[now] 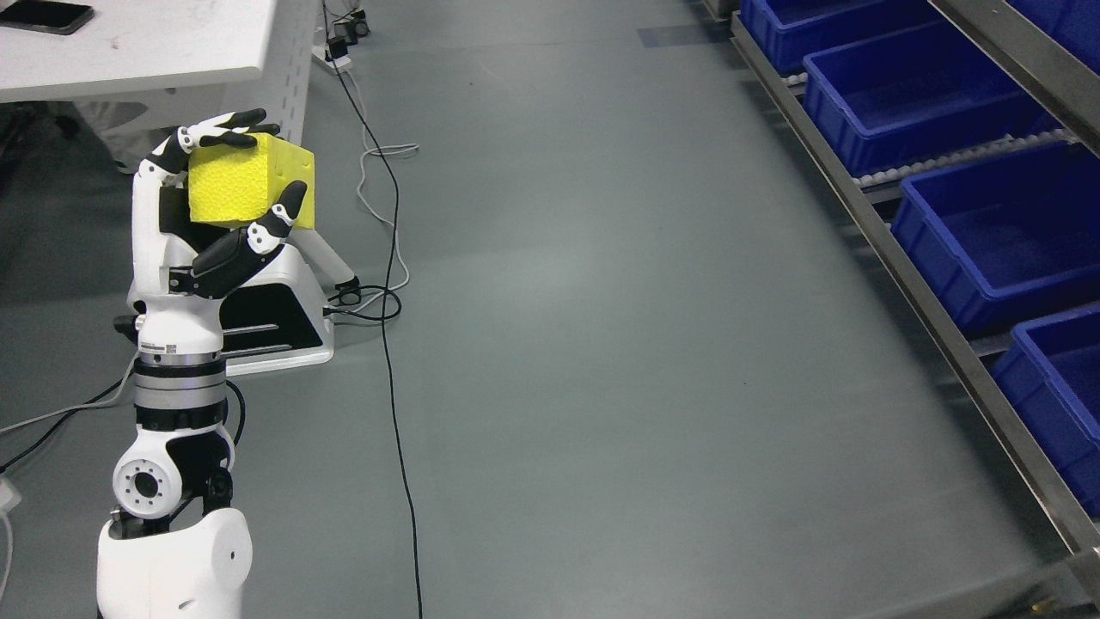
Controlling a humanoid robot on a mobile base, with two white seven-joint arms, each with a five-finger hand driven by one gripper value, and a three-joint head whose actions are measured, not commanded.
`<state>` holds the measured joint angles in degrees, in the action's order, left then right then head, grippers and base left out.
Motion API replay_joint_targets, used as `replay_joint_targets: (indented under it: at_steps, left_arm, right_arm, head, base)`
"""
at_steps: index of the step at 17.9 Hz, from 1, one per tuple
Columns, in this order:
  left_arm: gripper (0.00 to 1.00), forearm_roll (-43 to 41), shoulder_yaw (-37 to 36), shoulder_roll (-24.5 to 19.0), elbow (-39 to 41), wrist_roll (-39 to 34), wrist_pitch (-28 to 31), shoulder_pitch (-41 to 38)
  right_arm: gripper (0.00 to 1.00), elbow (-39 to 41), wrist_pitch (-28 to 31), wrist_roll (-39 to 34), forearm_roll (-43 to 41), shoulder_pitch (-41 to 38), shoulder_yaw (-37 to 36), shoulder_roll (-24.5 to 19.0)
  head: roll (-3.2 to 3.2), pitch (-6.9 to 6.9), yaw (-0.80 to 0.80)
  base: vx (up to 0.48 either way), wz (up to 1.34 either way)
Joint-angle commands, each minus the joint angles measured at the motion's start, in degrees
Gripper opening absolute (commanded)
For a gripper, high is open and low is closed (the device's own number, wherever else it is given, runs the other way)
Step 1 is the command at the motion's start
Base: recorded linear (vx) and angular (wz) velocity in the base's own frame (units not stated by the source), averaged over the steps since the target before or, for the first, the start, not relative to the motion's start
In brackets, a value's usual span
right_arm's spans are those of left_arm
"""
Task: Move yellow foam block to right shelf middle
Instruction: 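Hold the cube in the left hand while turning toward the blue-bin shelf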
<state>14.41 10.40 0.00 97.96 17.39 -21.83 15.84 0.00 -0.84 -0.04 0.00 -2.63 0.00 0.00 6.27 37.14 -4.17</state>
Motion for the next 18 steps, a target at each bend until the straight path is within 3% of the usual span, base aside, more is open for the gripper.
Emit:
replay_joint_targets:
  at_steps: [1, 9, 18]
  left_arm:
    - [0.03, 0.01, 0.15, -1.0, 0.13, 0.01, 0.03, -0.11]
    - [0.03, 0.01, 1.82, -1.0, 0.04, 0.01, 0.12, -0.11]
    - [0.03, 0.09, 1.82, -1.0, -0.05, 0.01, 0.12, -0.11]
  right_arm:
    - [1.0, 1.0, -0.04, 0.04, 0.18, 0.0, -0.35, 1.0]
    - [1.0, 1.0, -0.04, 0.04, 0.18, 0.0, -0.35, 1.0]
    - [1.0, 1.0, -0.04, 0.04, 0.18, 0.0, -0.44, 1.0]
  head:
    - [0.0, 0.0, 0.0]
    - [0.0, 0.0, 0.0]
    - [0.0, 0.0, 0.0]
  base:
    - [0.127, 0.41]
    - [0.159, 0.28]
    - [0.202, -0.1]
